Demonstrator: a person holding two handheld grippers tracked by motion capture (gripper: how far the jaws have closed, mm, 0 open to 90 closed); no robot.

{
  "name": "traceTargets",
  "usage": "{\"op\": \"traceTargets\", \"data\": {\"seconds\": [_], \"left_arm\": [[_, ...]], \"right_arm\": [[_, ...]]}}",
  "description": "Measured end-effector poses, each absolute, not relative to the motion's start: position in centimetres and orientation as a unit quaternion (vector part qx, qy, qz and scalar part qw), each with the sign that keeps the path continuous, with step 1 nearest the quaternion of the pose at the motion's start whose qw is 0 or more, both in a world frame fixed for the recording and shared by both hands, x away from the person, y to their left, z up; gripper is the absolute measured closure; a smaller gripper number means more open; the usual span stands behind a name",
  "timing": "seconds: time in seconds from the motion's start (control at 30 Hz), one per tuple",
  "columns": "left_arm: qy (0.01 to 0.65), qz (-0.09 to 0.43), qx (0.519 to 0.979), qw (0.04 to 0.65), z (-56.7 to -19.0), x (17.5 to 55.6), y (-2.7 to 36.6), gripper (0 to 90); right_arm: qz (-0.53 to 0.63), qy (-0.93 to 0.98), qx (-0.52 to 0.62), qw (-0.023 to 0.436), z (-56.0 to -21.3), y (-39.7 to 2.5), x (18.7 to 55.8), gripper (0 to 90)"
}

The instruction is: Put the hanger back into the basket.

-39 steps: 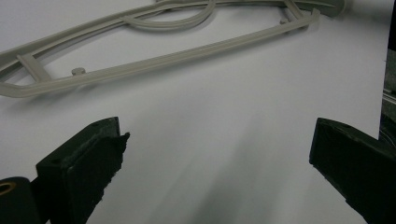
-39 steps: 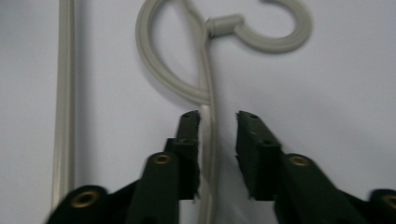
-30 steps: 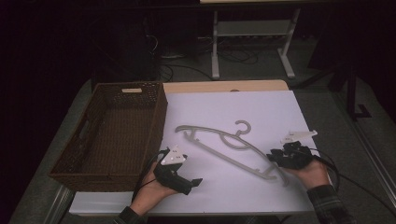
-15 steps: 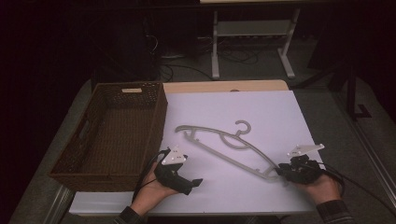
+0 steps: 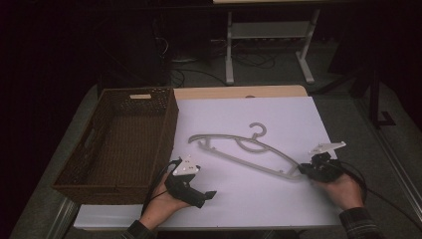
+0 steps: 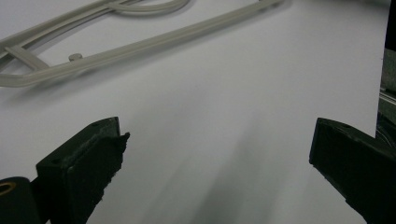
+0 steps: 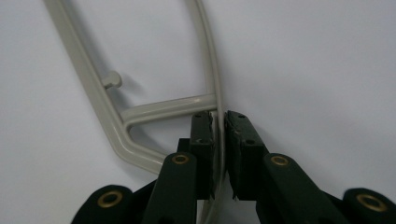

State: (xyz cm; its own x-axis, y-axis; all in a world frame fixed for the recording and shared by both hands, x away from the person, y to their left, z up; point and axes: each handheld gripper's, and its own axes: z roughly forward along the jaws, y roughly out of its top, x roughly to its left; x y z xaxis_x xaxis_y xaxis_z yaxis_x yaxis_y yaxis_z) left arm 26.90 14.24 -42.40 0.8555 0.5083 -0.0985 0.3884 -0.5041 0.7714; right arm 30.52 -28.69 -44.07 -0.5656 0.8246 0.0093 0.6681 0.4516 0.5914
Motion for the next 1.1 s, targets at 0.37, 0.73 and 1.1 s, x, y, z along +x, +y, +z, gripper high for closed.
{"op": "traceTargets", "data": {"seconds": [0.37,0.73,1.1], "left_arm": [[0.262,0.069,0.865,0.423,-42.5,26.9,14.5,2.3],[0.262,0.07,0.864,0.424,-42.4,27.0,14.4,2.3],[0.262,0.068,0.864,0.425,-42.4,27.0,14.4,2.4]], "right_arm": [[0.303,0.827,0.442,0.17,-43.8,-29.9,34.0,69.8],[0.386,0.822,0.381,0.175,-40.8,-25.9,32.2,89.1],[0.391,0.843,0.347,0.13,-41.7,-20.0,33.9,89.4]]}}
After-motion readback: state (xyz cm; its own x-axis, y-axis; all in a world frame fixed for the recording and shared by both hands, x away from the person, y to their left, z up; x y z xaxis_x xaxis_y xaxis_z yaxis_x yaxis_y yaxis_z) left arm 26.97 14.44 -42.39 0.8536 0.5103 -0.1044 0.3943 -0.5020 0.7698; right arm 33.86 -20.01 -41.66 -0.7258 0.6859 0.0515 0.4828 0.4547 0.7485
